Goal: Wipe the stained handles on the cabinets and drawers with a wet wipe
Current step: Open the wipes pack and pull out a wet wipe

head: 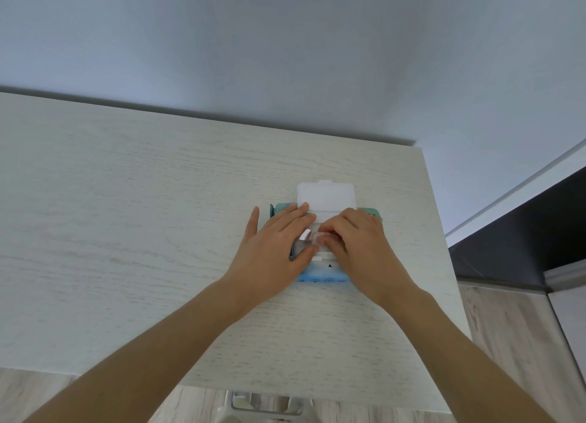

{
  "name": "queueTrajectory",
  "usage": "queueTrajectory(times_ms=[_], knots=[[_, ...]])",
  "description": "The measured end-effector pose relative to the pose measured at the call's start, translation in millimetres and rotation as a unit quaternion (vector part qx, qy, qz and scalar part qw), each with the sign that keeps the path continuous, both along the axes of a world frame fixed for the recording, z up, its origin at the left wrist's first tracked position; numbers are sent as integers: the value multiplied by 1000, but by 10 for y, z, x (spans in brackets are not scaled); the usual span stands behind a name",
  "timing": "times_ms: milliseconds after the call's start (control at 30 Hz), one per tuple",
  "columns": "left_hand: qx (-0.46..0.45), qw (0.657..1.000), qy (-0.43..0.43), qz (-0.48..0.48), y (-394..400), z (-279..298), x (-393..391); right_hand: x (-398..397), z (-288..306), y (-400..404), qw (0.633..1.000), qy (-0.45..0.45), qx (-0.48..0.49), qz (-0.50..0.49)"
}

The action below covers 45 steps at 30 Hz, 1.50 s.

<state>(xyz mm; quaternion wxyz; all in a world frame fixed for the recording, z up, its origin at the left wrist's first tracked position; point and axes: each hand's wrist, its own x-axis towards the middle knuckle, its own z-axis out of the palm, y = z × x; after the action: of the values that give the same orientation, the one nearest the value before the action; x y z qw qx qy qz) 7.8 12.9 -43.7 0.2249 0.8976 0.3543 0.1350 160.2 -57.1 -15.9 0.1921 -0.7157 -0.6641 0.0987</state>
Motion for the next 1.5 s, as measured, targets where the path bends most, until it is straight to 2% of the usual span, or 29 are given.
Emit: queueTrajectory(times_ms=[100, 200, 267, 400, 500, 633, 767, 867, 1033, 1133, 1267, 1333, 1400, 1500], knots=[[3, 1000, 11, 8, 4, 22, 4, -39, 2, -17, 1000, 7, 28, -8], [14, 999, 29, 8, 7, 39, 16, -65, 3, -60, 993, 51, 77, -74], [13, 999, 34, 7, 1, 26, 22, -92, 13, -67, 991, 43, 84, -100], [10, 1000, 26, 7, -28, -5, 21, -141, 75, -22, 997, -24, 26, -66], [20, 999, 28, 10, -31, -1, 20, -107, 103, 1, 999, 15, -4, -37], [29, 999, 43, 12, -20, 7, 27, -12, 186, -30, 996, 7, 51, -79], [22, 999, 34, 11, -32, -3, 36, -116, 145, -35, 998, -14, 3, -55], [28, 999, 40, 14, -28, 1, 33, -147, 139, -15, 998, 35, -16, -53], [33, 998, 55, 15, 2, -21, 42, 58, 381, -112, 988, 14, 64, -141], [25, 999, 18, 18, -8, -18, 42, 211, 474, -227, 977, 13, 82, -197], [-11, 997, -69, 26, -72, 32, 9, 230, 372, -334, 976, 36, 42, -210], [55, 998, -36, -14, -122, 43, -2, 209, 295, -366, 972, 51, 14, -229], [124, 989, 34, -75, -167, 42, 12, 203, 262, -384, 969, 63, 20, -239], [144, 976, 126, -105, -183, 39, 52, 205, 263, -394, 968, 65, 35, -239]])
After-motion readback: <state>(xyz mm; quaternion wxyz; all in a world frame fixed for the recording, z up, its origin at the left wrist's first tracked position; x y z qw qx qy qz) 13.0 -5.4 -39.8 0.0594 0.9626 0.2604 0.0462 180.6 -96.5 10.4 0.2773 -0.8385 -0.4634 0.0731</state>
